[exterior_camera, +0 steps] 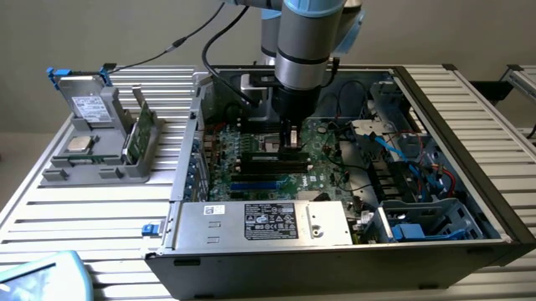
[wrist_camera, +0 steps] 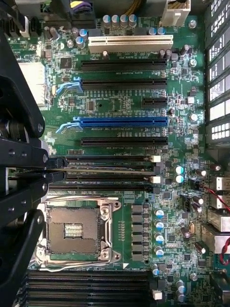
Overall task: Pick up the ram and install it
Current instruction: 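Insert the ram into the slot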
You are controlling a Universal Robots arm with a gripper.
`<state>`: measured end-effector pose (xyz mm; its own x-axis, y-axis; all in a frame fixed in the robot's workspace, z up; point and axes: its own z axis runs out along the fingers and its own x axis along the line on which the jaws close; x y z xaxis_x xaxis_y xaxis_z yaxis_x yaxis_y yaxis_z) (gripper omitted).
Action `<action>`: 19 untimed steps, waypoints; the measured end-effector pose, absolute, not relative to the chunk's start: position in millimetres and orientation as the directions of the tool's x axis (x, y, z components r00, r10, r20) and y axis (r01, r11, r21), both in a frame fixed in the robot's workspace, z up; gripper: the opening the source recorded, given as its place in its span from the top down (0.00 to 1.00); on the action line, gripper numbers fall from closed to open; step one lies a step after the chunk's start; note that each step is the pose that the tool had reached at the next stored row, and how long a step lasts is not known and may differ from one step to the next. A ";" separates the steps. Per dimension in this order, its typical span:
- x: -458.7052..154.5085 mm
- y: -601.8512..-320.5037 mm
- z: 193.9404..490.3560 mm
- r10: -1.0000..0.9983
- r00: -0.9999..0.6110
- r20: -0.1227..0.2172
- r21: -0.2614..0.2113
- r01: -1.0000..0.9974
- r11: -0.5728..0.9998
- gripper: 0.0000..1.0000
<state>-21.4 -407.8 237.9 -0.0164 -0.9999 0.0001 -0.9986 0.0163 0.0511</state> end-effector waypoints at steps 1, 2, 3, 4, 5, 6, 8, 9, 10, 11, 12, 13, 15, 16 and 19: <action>-21.4 -407.8 237.9 -1.000 -0.016 0.000 0.051 -0.999 0.016 0.87; -21.4 -407.8 237.8 -1.000 -0.016 0.000 0.051 -0.999 0.016 0.87; -21.4 -407.7 237.7 -1.000 -0.016 0.000 0.051 -0.999 0.016 0.87; -21.3 -407.6 237.2 -1.000 -0.016 0.000 0.051 -0.999 0.016 0.87; -21.4 -407.7 236.7 -1.000 -0.016 0.003 0.051 -0.999 0.017 0.87; -21.4 -407.7 236.1 -1.000 -0.016 0.008 0.051 -0.999 0.017 0.87; -21.4 -407.6 234.6 -1.000 -0.016 0.021 0.051 -0.999 0.017 0.87; -21.3 -407.6 234.4 -1.000 -0.016 0.025 0.051 -0.999 0.018 0.87; -21.3 -407.6 234.4 -1.000 -0.016 0.027 0.051 -0.999 0.018 0.87; -21.3 -407.6 234.5 -0.999 -0.016 0.027 0.051 -0.999 0.018 0.87; -21.3 -407.6 234.5 -0.999 -0.016 0.027 0.051 -0.999 0.018 0.87; -21.4 -407.6 234.4 -0.999 -0.016 0.028 0.051 -0.999 0.018 0.87; -21.4 -407.6 234.2 -0.999 -0.016 0.032 0.050 -0.999 0.018 0.87; -21.4 -407.5 234.1 -0.999 -0.016 0.035 0.050 -0.999 0.018 0.87; -21.3 -407.5 234.1 -0.999 -0.015 0.040 0.050 -0.999 0.017 0.87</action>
